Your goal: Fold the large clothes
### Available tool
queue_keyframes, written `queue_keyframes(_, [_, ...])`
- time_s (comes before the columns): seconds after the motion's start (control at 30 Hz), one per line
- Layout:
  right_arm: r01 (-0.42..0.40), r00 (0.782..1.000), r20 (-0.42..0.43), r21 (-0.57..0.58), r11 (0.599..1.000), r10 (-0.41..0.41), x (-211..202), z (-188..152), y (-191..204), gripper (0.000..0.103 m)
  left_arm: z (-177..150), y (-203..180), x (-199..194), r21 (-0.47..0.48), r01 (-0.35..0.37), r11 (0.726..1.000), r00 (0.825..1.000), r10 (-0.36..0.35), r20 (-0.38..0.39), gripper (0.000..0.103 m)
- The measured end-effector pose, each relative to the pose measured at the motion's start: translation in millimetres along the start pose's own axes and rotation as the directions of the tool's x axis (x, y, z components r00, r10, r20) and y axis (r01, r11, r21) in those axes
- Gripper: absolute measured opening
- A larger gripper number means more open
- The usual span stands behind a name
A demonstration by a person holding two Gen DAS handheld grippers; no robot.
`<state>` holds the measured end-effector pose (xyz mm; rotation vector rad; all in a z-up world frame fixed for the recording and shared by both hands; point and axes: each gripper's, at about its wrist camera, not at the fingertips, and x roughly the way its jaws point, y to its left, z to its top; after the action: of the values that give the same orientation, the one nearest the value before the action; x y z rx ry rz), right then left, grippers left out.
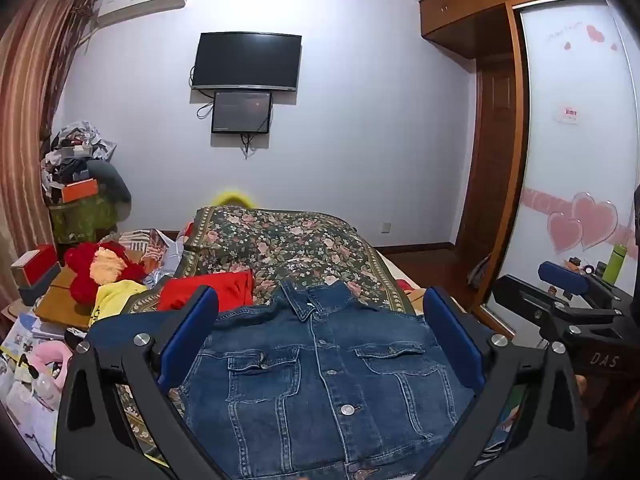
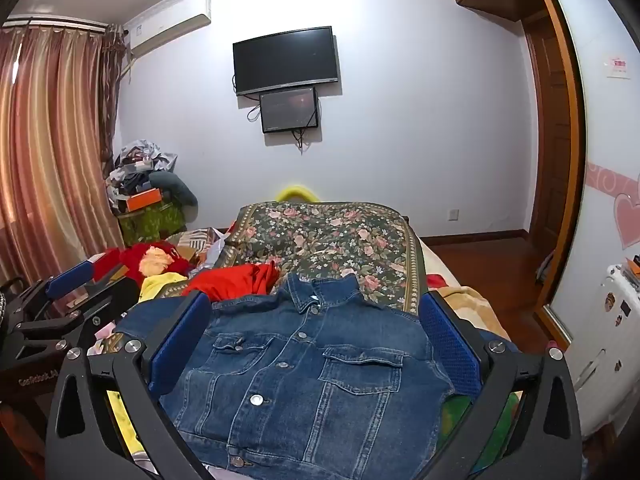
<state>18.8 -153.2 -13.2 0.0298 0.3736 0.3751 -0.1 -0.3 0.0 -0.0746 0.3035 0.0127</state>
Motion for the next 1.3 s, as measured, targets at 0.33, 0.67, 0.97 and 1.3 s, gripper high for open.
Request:
queue_keyframes(0.33, [0.002, 1.000, -0.003, -0.004, 1.000, -0.002, 2, 0, 1, 0.103, -6, 6, 2, -0.034, 0.015, 0.999, 1.000, -0.015, -0.005, 0.103])
queue_keyframes(0.67, [0.003, 1.000, -0.004, -0.004, 1.000, -0.003, 3, 1, 1, 0.103, -5, 10, 10, -0.042, 0.008, 0.999, 1.000, -0.009, -0.020, 0.103])
queue_keyframes(0.97, [0.003, 1.000, -0.007, -0.004, 1.000, -0.003, 3, 1, 1, 0.103, -7, 12, 11, -0.045, 0.007, 0.999, 1.000, -0.008, -0.017, 0.103])
queue_keyframes(1.3, [0.002, 1.000, -0.008, -0.003, 1.000, -0.002, 4, 1, 1, 0.103, -7, 13, 9, -0.045, 0.008, 0.999, 1.000, -0.009, -0.018, 0.103])
